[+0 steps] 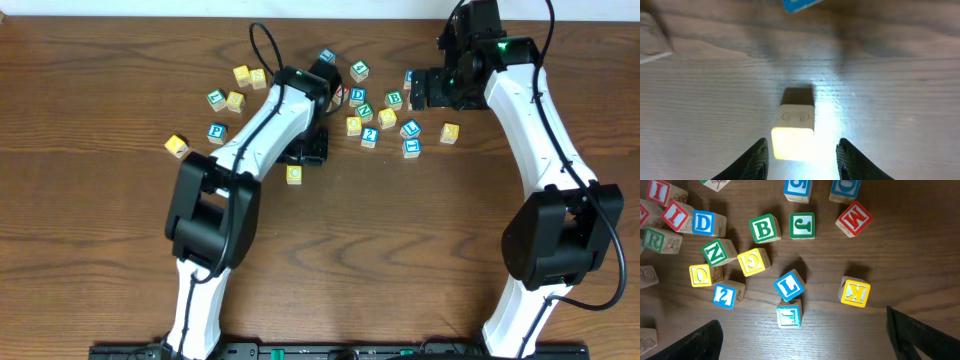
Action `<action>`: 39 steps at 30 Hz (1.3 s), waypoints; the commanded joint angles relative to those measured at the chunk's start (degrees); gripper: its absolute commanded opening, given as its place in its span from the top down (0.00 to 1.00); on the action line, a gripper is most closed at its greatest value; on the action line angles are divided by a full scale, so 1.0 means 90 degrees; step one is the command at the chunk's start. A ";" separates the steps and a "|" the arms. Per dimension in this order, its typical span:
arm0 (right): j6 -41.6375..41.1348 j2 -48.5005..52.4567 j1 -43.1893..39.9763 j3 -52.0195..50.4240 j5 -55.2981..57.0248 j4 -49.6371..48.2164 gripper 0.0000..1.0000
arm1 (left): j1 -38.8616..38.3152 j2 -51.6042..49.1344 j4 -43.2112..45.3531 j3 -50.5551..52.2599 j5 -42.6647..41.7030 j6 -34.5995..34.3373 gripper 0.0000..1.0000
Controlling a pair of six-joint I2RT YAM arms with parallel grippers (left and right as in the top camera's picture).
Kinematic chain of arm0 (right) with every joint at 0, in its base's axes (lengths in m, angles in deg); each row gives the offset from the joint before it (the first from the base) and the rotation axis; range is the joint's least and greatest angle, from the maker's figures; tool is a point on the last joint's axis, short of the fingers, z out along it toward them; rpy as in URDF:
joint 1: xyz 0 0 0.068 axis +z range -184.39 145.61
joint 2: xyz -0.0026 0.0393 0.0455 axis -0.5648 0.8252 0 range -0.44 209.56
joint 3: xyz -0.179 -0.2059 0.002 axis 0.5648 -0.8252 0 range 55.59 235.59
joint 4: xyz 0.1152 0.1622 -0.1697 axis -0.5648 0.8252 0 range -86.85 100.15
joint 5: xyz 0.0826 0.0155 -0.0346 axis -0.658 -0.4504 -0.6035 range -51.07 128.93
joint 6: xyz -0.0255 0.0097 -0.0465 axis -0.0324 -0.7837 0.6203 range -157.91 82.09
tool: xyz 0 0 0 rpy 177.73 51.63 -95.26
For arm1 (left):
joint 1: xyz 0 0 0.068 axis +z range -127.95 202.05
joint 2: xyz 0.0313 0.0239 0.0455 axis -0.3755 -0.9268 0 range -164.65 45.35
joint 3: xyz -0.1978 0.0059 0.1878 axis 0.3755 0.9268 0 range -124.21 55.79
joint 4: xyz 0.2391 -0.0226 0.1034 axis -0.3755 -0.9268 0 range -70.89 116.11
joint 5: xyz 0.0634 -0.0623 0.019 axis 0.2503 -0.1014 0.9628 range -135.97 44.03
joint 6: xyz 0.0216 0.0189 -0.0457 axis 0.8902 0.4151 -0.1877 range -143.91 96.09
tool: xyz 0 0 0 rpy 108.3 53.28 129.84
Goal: Spell out CORL
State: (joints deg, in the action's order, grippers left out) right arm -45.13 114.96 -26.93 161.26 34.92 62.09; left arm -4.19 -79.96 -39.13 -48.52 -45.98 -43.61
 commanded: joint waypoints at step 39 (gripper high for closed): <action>-0.2062 0.2093 0.1945 0.1693 0.0537 -0.0019 0.44 | 0.3050 0.3133 -0.0134 -0.0185 0.0435 0.0233 0.57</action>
State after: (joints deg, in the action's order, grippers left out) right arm -61.20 131.77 -10.03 175.86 37.94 61.65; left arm 23.13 -51.83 -39.98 -49.55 -42.59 -42.04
